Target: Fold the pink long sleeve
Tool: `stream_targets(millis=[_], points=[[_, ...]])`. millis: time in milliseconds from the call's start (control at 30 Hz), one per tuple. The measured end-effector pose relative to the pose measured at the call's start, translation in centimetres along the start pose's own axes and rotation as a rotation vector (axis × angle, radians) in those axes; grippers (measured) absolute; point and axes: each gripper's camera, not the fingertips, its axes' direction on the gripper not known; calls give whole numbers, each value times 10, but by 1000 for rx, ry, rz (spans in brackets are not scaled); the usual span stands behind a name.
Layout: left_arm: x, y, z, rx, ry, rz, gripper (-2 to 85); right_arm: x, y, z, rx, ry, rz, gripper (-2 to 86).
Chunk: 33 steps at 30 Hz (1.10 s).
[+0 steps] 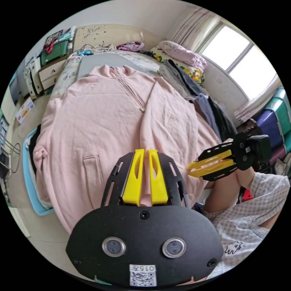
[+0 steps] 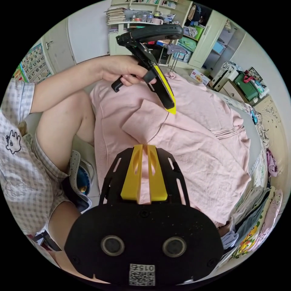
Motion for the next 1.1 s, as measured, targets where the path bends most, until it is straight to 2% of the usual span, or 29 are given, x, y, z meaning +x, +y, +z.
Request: stream_targets(millis=[33, 133, 333, 567, 767, 833, 900, 1000, 1067, 1100], points=[[-4, 2, -5, 15, -31, -12, 8, 1, -1, -2, 5, -9, 12, 31], [-20, 14, -22, 88, 28, -55, -2, 4, -3, -10, 22, -45, 25, 23], [-34, 24, -1, -48, -40, -29, -3, 0, -19, 8, -43, -75, 5, 22], [-55, 42, -1, -58, -59, -4, 26, 8, -28, -5, -56, -60, 41, 40], [-94, 62, -7, -36, 33, -52, 53, 43, -16, -32, 231, -195, 178, 27], [-108, 70, -10, -13, 83, -59, 53, 46, -22, -23, 258, -193, 217, 22], [-127, 82, -17, 46, 162, -68, 49, 44, -34, -7, 186, -177, 212, 16], [-179, 121, -48, 288, 301, -186, 52, 36, -50, 17, 53, -125, 165, 4], [-243, 183, -77, 582, 500, -410, 70, 28, -53, 24, 32, -78, 103, -2], [-259, 201, -84, 665, 545, -457, 72, 28, -53, 25, 31, -72, 93, -3]])
